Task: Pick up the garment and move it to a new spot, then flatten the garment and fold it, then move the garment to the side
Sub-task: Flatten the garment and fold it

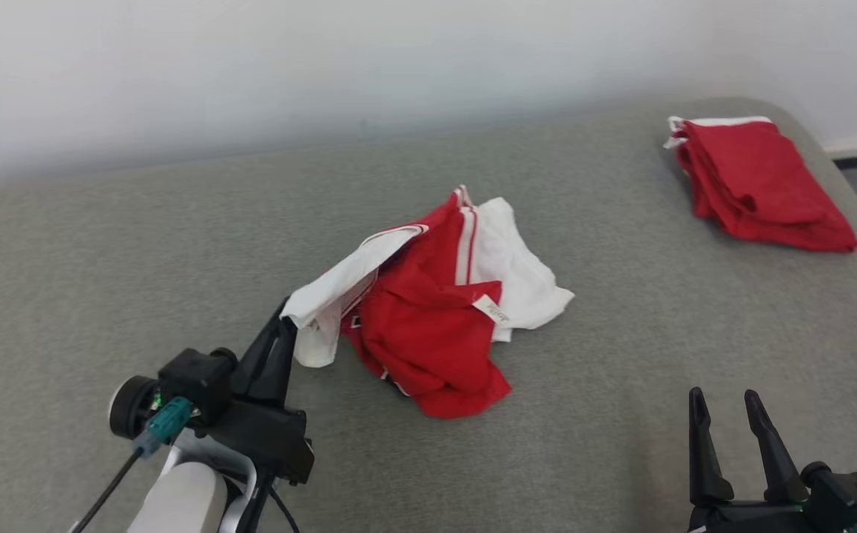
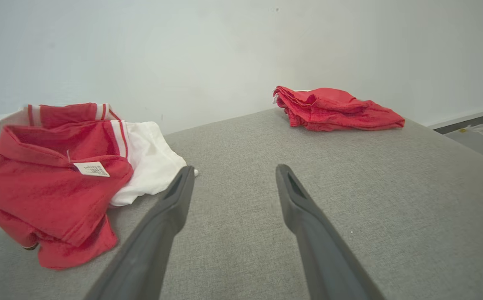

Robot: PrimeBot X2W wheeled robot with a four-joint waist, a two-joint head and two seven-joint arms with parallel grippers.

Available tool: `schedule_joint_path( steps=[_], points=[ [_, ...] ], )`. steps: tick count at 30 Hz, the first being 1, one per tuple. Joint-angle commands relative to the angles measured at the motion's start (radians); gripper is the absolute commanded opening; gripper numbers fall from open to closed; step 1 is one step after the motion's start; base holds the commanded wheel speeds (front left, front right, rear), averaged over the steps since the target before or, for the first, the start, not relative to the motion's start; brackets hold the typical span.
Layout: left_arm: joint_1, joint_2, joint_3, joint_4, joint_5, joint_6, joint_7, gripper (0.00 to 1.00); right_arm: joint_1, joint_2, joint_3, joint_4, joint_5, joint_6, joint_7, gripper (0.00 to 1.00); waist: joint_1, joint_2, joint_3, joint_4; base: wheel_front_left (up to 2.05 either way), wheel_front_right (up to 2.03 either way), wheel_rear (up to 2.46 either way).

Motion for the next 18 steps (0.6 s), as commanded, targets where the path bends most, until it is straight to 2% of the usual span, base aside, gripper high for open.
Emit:
schedule_joint_path(
  steps=[1, 11, 18],
  points=[
    [0.005, 0.002, 0.009, -0.016, -0.012, 0.006, -0.008, 0.00, 0.006, 0.000, 0.000, 0.000, 0.000, -0.002, 0.000, 1.00, -0.0001, -0.0001, -0.036, 0.082, 0.00, 0.00, 0.00],
    [0.199, 0.034, 0.063, -0.176, -0.067, 0.078, 0.018, 0.00, 0.025, 0.000, -0.003, 0.009, 0.003, -0.002, 0.000, 1.00, -0.0001, -0.0001, -0.066, 0.241, 0.00, 0.00, 0.00],
    [0.381, 0.034, 0.112, -0.229, -0.128, 0.129, 0.015, 0.00, 0.013, 0.000, 0.005, 0.016, -0.001, -0.002, 0.000, 1.00, -0.0001, -0.0001, -0.058, 0.296, 0.00, 0.00, 0.00]
  ],
)
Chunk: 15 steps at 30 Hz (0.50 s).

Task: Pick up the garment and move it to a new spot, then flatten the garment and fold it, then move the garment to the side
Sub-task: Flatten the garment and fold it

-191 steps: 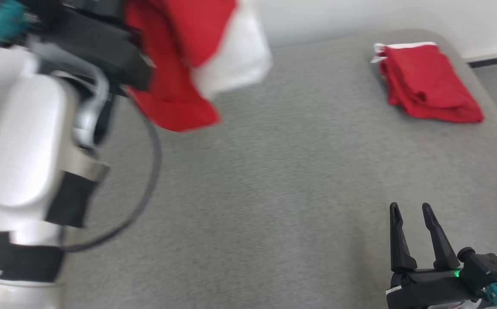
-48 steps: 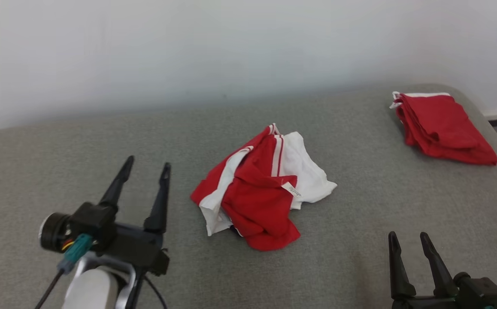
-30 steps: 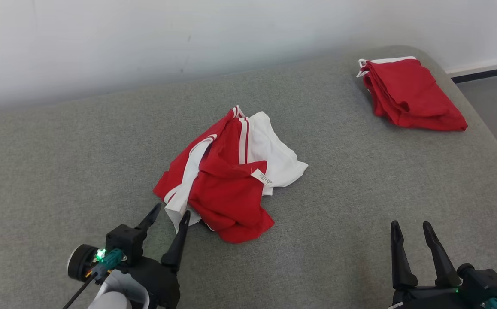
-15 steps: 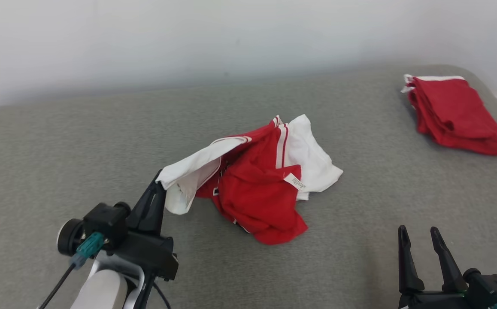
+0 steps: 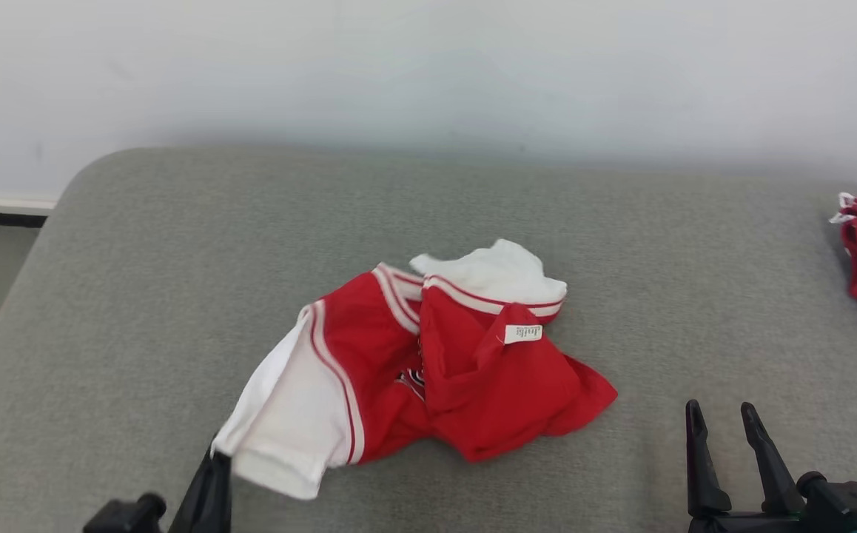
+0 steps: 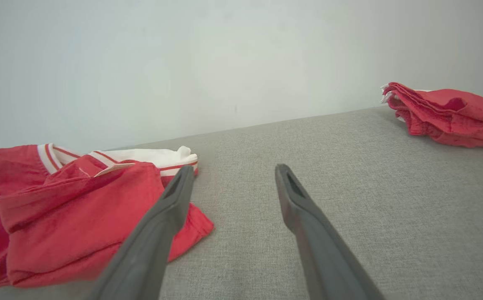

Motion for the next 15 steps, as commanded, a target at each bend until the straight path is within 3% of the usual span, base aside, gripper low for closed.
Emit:
schedule_joint_path(
  steps=[1, 9, 10, 11, 15],
  points=[
    [0.040, -0.006, 0.014, 0.004, -0.017, 0.010, -0.012, 0.00, -0.005, 0.000, 0.002, 0.002, -0.003, -0.002, 0.000, 1.00, 0.0001, -0.0001, -0.004, 0.037, 0.00, 0.00, 0.00],
    [0.137, -0.037, 0.011, 0.087, -0.043, 0.010, -0.034, 0.00, -0.004, 0.000, 0.003, 0.012, -0.012, -0.002, 0.000, 1.00, 0.0001, -0.0001, -0.006, 0.038, 0.00, 0.00, 0.00],
    [0.129, -0.037, 0.011, 0.095, -0.037, 0.012, -0.038, 0.57, -0.005, 0.000, 0.003, 0.014, -0.014, -0.002, 0.000, 1.00, 0.0001, -0.0001, -0.008, 0.037, 0.00, 0.00, 0.00],
    [0.119, -0.039, 0.014, 0.099, -0.034, 0.013, -0.043, 1.00, -0.006, 0.000, 0.003, 0.016, -0.016, -0.002, 0.000, 1.00, 0.0001, -0.0001, -0.011, 0.035, 0.00, 0.00, 0.00],
    [0.095, -0.035, 0.029, 0.086, -0.011, 0.015, -0.059, 1.00, -0.005, 0.000, 0.001, 0.019, -0.019, -0.002, 0.000, 1.00, 0.0001, -0.0001, -0.024, 0.028, 0.00, 0.00, 0.00]
  ],
)
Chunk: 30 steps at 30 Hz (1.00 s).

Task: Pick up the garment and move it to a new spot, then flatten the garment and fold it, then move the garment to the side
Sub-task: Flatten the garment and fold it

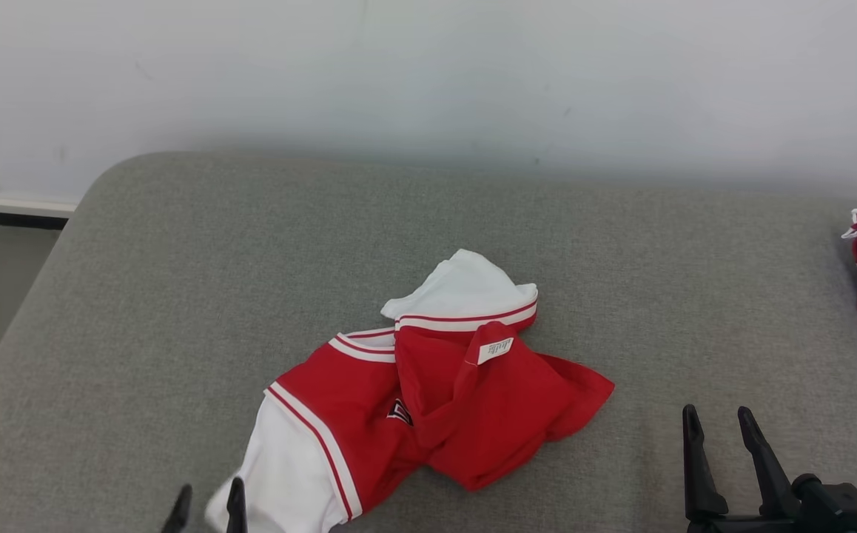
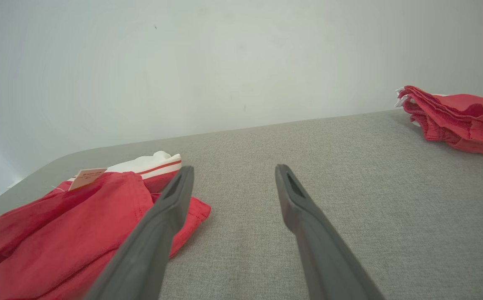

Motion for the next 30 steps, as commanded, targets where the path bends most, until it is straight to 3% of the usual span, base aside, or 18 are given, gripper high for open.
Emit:
schedule_joint_path(
  steps=[1, 12, 20, 30],
  points=[
    [-0.012, 0.004, 0.004, -0.010, 0.012, 0.000, -0.005, 1.00, -0.002, 0.000, -0.001, 0.001, -0.004, -0.002, 0.000, 1.00, 0.0001, -0.0001, -0.008, -0.007, 0.00, 0.00, 0.00],
    [-0.069, 0.025, 0.091, -0.145, 0.094, -0.001, -0.012, 1.00, 0.020, 0.000, -0.004, -0.001, 0.002, -0.002, 0.000, 1.00, 0.0001, -0.0001, -0.045, -0.090, 0.00, 0.00, 0.00],
    [-0.079, 0.015, 0.124, -0.138, 0.135, -0.025, -0.012, 1.00, 0.034, 0.000, -0.016, -0.001, 0.001, -0.002, 0.000, 1.00, 0.0001, -0.0001, -0.053, -0.161, 0.00, 0.00, 0.00],
    [-0.073, -0.012, 0.153, -0.123, 0.177, -0.051, -0.013, 1.00, 0.018, -0.001, 0.005, -0.002, -0.020, -0.002, 0.000, 1.00, 0.0001, -0.0001, -0.053, -0.139, 0.00, 0.00, 0.00]
  ],
)
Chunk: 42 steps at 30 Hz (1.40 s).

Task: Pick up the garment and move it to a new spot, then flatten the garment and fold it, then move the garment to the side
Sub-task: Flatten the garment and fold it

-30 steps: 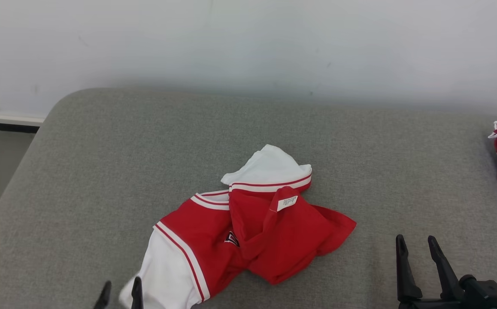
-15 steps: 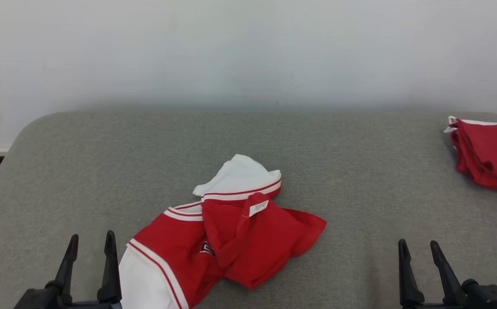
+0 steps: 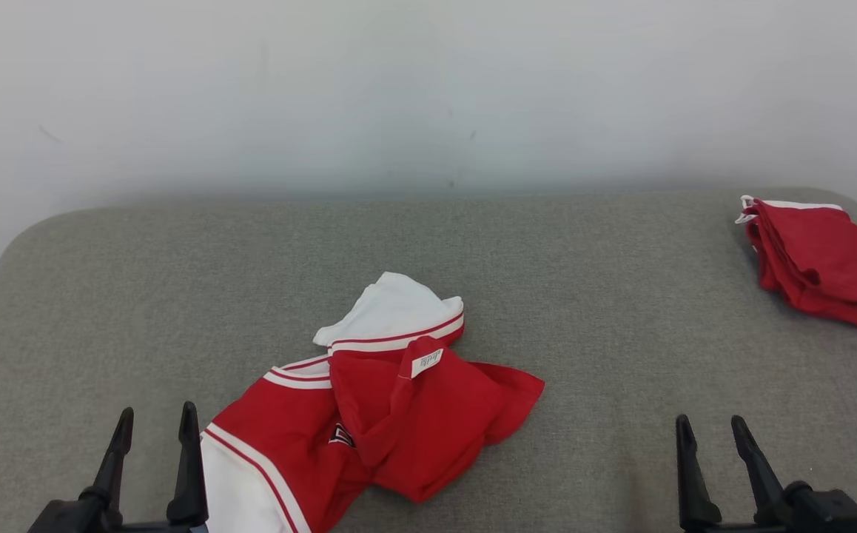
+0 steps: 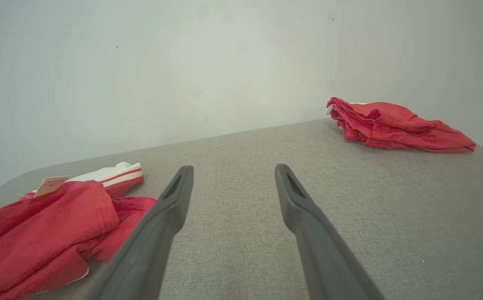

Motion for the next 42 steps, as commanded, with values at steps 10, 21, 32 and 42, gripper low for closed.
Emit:
schedule_joint_path(
  steps=[10, 21, 32, 42],
  points=[
    [0.003, -0.032, 0.013, 0.004, 0.032, -0.024, -0.003, 1.00, -0.218, -0.046, 0.151, 0.098, 0.003, -0.002, 0.033, 1.00, 0.0000, 0.0000, 0.000, 0.096, 0.00, 0.00, 0.00],
    [-0.034, -0.075, -0.015, 0.036, 0.050, -0.051, -0.003, 1.00, -0.489, -0.043, 0.311, 0.329, 0.061, -0.002, 0.144, 1.00, 0.0000, 0.0000, 0.035, 0.219, 0.00, 0.00, 0.00],
    [-0.070, -0.106, -0.018, 0.066, 0.059, -0.076, -0.003, 1.00, -0.611, -0.020, 0.406, 0.609, 0.121, -0.002, 0.239, 1.00, 0.0000, 0.0000, 0.076, 0.308, 0.00, 0.00, 0.00],
    [-0.081, -0.123, 0.008, 0.077, 0.070, -0.090, -0.003, 1.00, -0.678, -0.013, 0.461, 0.711, 0.187, -0.002, 0.238, 0.00, 0.0000, 0.0000, 0.097, 0.307, 0.00, 0.00, 0.00]
  ],
)
